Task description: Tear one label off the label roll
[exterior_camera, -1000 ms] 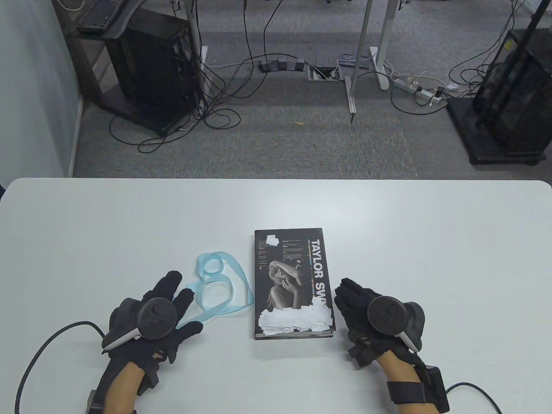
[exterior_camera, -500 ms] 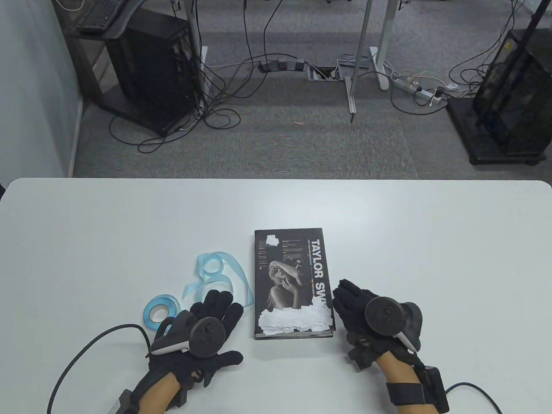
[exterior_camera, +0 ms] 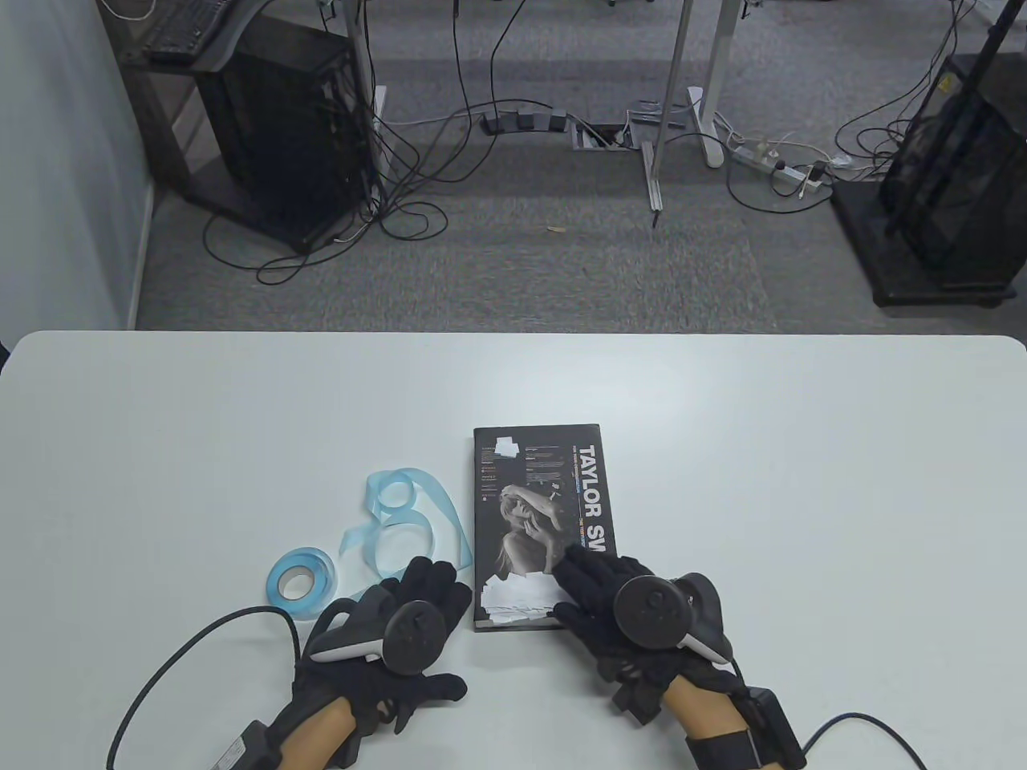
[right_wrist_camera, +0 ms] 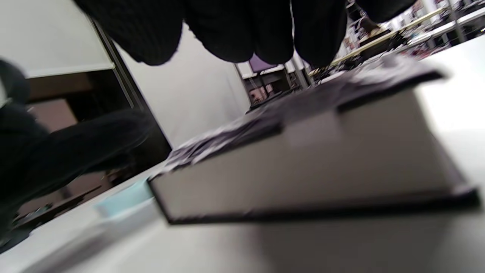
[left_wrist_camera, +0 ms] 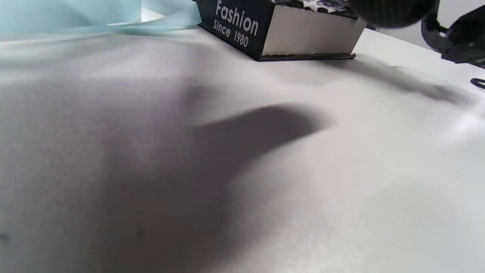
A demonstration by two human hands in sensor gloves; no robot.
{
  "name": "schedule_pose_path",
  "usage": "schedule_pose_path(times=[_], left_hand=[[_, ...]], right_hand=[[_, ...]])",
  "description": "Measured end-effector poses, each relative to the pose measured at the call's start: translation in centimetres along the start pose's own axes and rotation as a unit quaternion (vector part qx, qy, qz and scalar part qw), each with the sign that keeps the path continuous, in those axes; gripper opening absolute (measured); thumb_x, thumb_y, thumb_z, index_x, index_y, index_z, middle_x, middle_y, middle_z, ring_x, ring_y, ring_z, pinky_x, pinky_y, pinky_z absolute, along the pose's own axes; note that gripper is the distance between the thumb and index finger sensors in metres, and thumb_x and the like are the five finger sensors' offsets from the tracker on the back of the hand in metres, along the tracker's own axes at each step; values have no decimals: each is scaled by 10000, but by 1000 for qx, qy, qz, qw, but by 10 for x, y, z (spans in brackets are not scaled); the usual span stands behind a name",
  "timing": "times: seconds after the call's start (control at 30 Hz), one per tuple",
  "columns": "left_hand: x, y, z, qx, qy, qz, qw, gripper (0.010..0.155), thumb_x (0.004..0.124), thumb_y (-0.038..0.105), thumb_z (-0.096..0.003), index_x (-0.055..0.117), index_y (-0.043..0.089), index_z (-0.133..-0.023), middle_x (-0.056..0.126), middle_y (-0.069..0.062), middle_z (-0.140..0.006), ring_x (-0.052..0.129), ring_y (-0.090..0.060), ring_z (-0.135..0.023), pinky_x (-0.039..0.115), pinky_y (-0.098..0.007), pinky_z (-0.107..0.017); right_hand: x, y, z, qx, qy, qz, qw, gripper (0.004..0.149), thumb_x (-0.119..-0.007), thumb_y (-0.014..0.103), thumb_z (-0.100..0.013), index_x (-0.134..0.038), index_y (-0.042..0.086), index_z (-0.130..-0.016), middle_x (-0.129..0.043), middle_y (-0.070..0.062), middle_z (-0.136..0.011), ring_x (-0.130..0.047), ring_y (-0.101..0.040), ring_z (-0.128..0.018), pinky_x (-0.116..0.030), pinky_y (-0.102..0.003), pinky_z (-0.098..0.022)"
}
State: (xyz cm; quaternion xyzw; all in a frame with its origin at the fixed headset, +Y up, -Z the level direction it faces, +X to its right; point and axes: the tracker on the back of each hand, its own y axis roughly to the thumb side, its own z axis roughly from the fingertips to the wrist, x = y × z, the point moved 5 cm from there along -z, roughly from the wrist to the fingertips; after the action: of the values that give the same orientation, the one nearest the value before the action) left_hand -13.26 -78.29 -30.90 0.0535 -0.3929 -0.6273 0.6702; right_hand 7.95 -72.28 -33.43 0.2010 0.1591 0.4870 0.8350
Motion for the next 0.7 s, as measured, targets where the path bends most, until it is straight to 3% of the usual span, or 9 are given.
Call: schedule_pose_path(times=[0.17, 0.37, 0.7], left_hand=[[1, -1, 2, -4, -2, 0, 1000, 986, 605, 667, -445, -58, 199, -1004, -196, -88, -1027, -143, -376, -985, 120, -647, -697], [-1, -5, 4, -12, 2, 1, 1000, 986, 604, 668, -446, -61, 197, -1002, -199, -89, -1026, -143, -377, -985, 120, -648, -696], [0, 0, 2, -4, -2, 1, 1000, 985, 604, 667, -446, -61, 198, -1002, -194, -91, -1028, -137, -376, -989, 124, -647, -698]], right_hand=[[-37, 24, -1, 22, 89, 6, 996, 644, -785, 485, -435, -607, 210, -990, -526, -125, -1089, -553, -447, -1005, -436, -672, -696], [-65, 35, -1, 27, 153, 35, 987, 730, -765, 513, -436, -414, 284, -1034, -254, -81, -1130, -216, -436, -1050, -211, -686, -704], [-86, 27, -2, 2, 209, 67, 976, 757, -752, 525, -437, -309, 348, -1025, -60, -16, -1099, -6, -380, -1019, -34, -636, -673]])
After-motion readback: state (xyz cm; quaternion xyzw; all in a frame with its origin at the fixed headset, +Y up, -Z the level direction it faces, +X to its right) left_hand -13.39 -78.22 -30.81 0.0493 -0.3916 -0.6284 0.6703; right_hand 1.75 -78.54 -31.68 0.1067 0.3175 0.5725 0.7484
